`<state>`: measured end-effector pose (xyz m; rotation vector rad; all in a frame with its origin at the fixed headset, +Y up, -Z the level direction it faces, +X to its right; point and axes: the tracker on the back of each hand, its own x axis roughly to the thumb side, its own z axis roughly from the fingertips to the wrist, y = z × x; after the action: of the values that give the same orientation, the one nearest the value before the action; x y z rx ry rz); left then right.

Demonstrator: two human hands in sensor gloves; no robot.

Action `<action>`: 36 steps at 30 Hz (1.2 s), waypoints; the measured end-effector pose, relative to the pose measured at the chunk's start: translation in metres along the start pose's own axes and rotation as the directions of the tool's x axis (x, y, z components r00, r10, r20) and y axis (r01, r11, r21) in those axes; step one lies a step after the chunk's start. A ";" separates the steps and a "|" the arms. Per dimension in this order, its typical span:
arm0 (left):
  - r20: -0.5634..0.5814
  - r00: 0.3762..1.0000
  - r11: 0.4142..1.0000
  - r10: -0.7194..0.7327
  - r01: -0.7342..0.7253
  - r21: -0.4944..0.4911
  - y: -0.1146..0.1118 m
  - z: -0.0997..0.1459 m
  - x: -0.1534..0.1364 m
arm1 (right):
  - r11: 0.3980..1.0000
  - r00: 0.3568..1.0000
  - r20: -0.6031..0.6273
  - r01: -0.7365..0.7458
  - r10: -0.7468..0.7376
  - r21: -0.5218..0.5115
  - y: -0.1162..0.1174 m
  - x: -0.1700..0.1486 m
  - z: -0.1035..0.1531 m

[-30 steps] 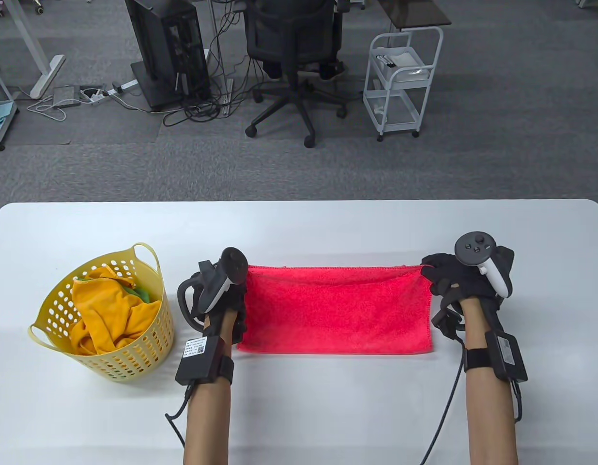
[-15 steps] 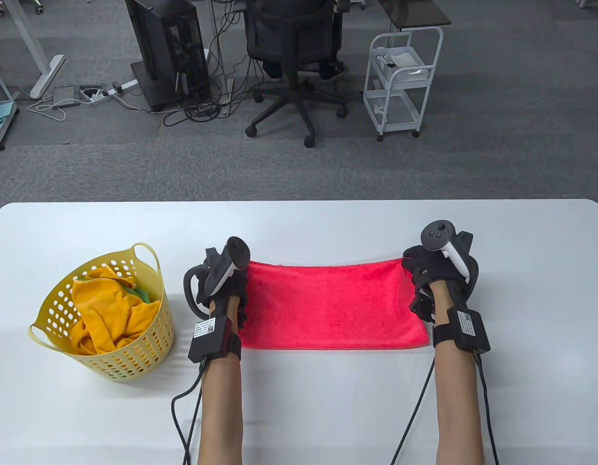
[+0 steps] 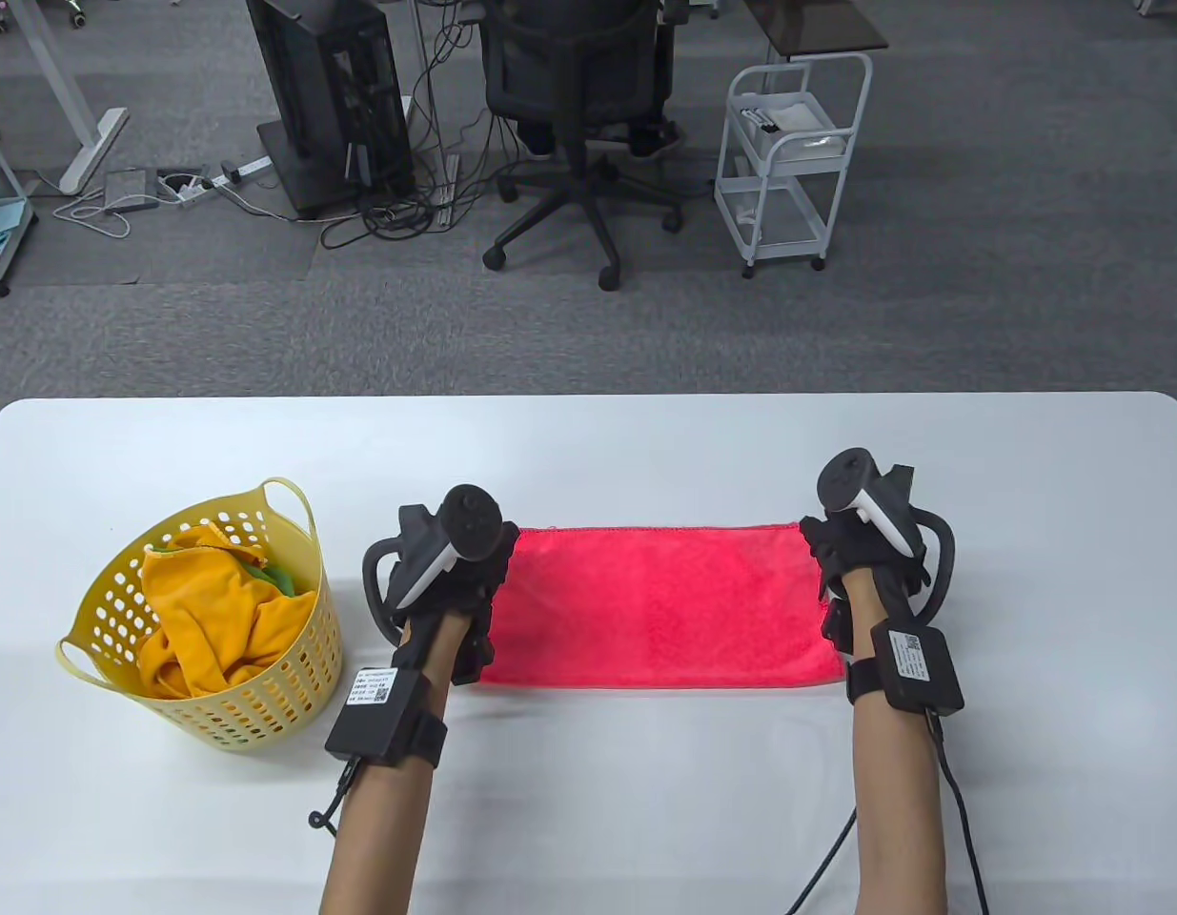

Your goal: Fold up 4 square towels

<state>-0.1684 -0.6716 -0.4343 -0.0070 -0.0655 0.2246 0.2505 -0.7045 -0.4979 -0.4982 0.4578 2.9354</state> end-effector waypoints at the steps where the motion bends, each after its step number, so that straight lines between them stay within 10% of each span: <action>1: 0.026 0.999 1.000 -0.020 0.020 0.011 0.004 0.013 0.001 | 0.999 1.000 -0.016 -0.017 0.018 0.036 0.002 0.000 0.003; 8: 0.048 0.997 0.998 -0.055 0.055 0.012 -0.005 0.072 -0.012 | 0.955 0.969 -0.204 0.187 -0.141 0.231 0.021 -0.006 0.012; 15: 0.162 0.984 0.988 -0.070 0.091 -0.127 -0.025 0.107 -0.014 | 0.973 0.934 -0.324 0.197 -0.149 0.121 0.036 -0.003 0.014; 36: 0.187 0.972 0.942 -0.141 0.190 -0.278 -0.044 0.104 -0.022 | 0.979 0.916 -0.398 0.128 -0.056 0.156 0.034 0.025 0.019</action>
<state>-0.1865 -0.7194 -0.3312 -0.2797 -0.2633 0.0435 0.2157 -0.7288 -0.4794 -1.0577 0.7127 2.6653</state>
